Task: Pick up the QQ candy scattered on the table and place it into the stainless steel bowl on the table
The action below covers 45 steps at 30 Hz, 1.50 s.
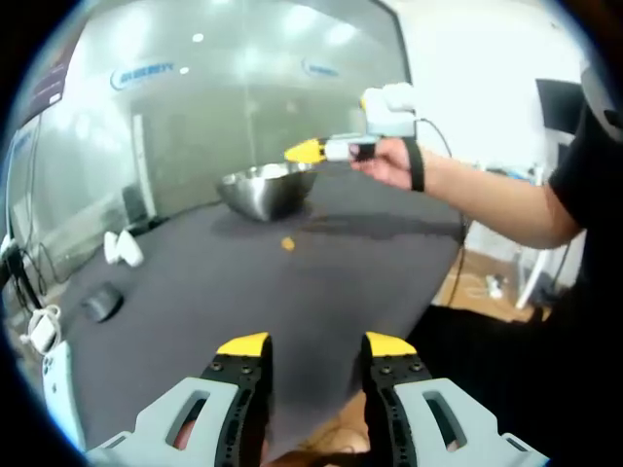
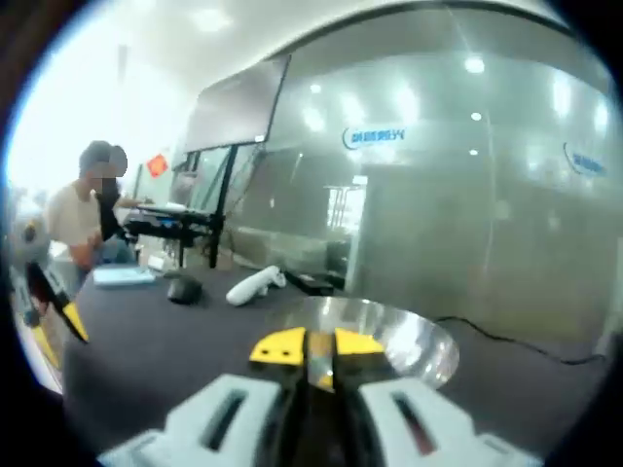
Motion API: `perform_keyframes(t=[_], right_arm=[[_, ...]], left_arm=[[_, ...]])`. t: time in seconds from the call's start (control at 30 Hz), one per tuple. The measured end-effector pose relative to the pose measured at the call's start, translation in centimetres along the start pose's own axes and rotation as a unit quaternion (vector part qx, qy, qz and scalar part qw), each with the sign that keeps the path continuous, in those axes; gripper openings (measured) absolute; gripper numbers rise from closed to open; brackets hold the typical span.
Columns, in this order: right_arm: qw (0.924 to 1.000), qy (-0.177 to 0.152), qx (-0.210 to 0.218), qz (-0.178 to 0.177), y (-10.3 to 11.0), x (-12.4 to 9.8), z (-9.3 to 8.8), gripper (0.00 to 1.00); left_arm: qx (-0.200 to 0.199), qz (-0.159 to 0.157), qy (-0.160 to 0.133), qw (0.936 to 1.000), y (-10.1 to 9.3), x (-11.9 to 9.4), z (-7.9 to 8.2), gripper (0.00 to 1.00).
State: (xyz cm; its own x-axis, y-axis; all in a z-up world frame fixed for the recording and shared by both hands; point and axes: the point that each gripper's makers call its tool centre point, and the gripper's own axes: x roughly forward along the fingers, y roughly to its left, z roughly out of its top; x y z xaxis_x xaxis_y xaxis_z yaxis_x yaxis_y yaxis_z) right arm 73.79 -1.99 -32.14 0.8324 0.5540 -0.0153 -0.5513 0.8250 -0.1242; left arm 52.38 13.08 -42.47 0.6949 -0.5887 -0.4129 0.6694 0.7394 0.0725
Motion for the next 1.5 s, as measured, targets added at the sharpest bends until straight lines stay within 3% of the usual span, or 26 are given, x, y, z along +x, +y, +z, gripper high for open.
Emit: perform_keyframes(t=[0.17,0.27,0.37,0.57,0.87,0.93,0.97,1.1,1.2,1.33,1.5], right_arm=[[0.9997,0.009,0.011,-0.021,-1.8,2.6,0.1,0.10],[0.9993,0.031,0.019,-0.012,-1.9,3.5,-0.6,0.11],[0.9995,0.030,0.009,0.003,-1.4,3.9,-0.9,0.27],[0.9992,0.037,0.013,0.003,-1.4,3.4,-1.5,0.25],[0.9990,0.009,0.041,0.019,-1.5,0.8,0.3,0.23],[0.9998,0.016,0.004,0.007,-1.9,0.0,0.4,0.21],[0.9998,0.012,-0.009,0.012,-1.6,-0.4,0.7,0.21],[0.9984,-0.004,0.011,0.054,-0.4,-1.9,1.4,0.22],[0.9954,0.016,0.018,0.093,0.2,-2.6,0.5,0.23],[0.9922,0.011,0.018,0.123,0.9,-4.2,0.0,0.23],[0.9875,0.037,0.013,0.153,1.8,-5.9,-3.1,0.23]], left_arm=[[0.000,0.001,0.001,1.0000,0.1,0.0,0.0,0.38],[-0.001,0.001,0.000,1.0000,0.1,-0.2,0.1,0.38],[-0.020,-0.007,-0.011,0.9997,0.1,-0.5,0.3,0.38],[-0.019,-0.004,-0.002,0.9998,0.1,-0.2,-0.1,0.38],[-0.010,-0.009,0.001,0.9999,-0.4,0.0,0.0,0.38],[-0.010,-0.009,0.002,0.9999,-0.4,0.1,0.0,0.38],[-0.010,-0.009,0.002,0.9999,-0.4,0.1,0.0,0.38],[-0.010,-0.009,0.000,0.9999,-0.4,0.2,0.2,0.38],[-0.006,-0.016,-0.001,0.9999,-0.7,0.3,0.4,0.38],[-0.001,-0.019,-0.007,0.9998,-1.0,0.3,0.7,0.38],[0.004,-0.021,-0.015,0.9997,-1.1,0.1,1.1,0.39]])
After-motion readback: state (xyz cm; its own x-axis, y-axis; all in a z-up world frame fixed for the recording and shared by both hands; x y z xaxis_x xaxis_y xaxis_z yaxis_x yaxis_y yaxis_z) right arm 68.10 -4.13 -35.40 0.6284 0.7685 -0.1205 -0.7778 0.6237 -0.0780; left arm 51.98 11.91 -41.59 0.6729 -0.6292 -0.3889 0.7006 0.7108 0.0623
